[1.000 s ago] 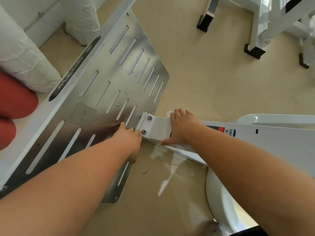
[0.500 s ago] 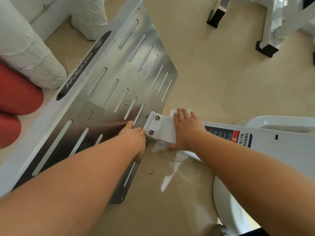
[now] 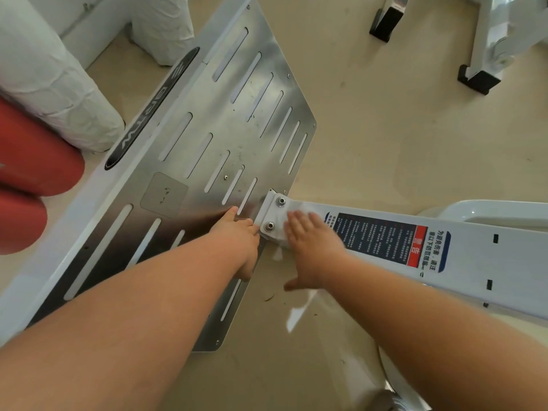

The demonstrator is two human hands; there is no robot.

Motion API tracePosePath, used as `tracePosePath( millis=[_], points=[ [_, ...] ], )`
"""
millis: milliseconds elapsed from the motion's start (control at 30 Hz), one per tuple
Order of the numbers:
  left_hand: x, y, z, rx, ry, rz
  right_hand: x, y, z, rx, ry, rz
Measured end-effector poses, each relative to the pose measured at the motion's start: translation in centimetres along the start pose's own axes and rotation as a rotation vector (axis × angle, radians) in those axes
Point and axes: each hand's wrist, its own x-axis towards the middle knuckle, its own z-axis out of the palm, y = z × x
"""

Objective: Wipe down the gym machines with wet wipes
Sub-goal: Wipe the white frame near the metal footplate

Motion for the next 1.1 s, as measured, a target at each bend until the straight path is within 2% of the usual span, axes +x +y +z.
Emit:
tracePosePath(
  millis=[133,333,400,500,600,700,833,900,967,1100],
  points=[
    [-0.5,0.2,0.9,0.083,-0.016,-0.013,1.5,3.2,-1.9,0.134,-0.034,0.246],
    [-0.4,0.0,0.8,0.112,-0.023,-0.012,2.6,-4.1,-1.7,0.354,-0.027,0.146],
    [-0.2,0.0,0.7,0.113,-0.039,-0.011,1.6,-4.5,-0.8,0.402,-0.001,0.114],
    [0.0,0.2,0.9,0.094,-0.051,-0.017,-0.1,-2.7,0.3,0.256,-0.003,0.035],
    [0.1,0.2,1.0,0.095,-0.045,-0.018,0.2,0.4,-0.2,0.088,-0.006,0.159],
    [0.1,0.4,1.1,0.093,-0.043,-0.021,2.5,2.0,-1.8,0.262,-0.016,0.268],
    [0.0,-0.1,1.3,0.128,-0.063,0.002,4.5,-1.3,-2.6,0.655,0.048,0.192],
    [-0.1,-0.5,1.5,0.134,-0.059,0.014,4.7,-2.2,-2.4,0.768,0.103,0.194],
    [-0.2,-0.6,1.5,0.126,-0.056,0.017,4.4,-2.4,-1.8,0.779,0.124,0.147],
    [-0.4,-0.7,1.2,0.093,-0.039,0.024,2.5,-3.2,0.0,0.623,0.089,-0.091]
  ],
)
